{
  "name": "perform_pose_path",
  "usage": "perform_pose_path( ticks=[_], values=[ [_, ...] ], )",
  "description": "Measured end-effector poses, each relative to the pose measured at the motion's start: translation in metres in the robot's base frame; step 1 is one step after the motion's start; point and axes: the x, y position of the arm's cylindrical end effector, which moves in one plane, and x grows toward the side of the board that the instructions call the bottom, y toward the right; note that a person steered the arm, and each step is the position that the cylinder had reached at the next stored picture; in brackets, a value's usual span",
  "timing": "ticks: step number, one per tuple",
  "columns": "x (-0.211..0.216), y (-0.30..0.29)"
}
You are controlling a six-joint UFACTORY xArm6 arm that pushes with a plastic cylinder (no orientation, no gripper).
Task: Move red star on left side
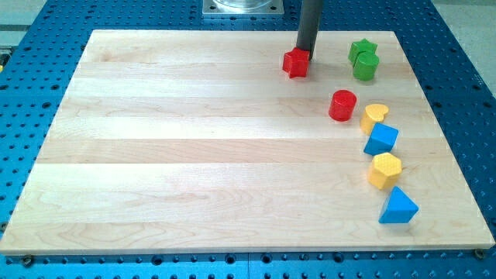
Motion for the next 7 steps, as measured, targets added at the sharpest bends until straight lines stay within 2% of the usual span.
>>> perform_pose_path(
  ticks=[1,2,3,4,7],
  values=[
    [0.002,-0.001],
    [0.026,-0.046],
    [0.029,-0.046],
    [0.034,0.013],
    [0.051,0.019]
  ],
)
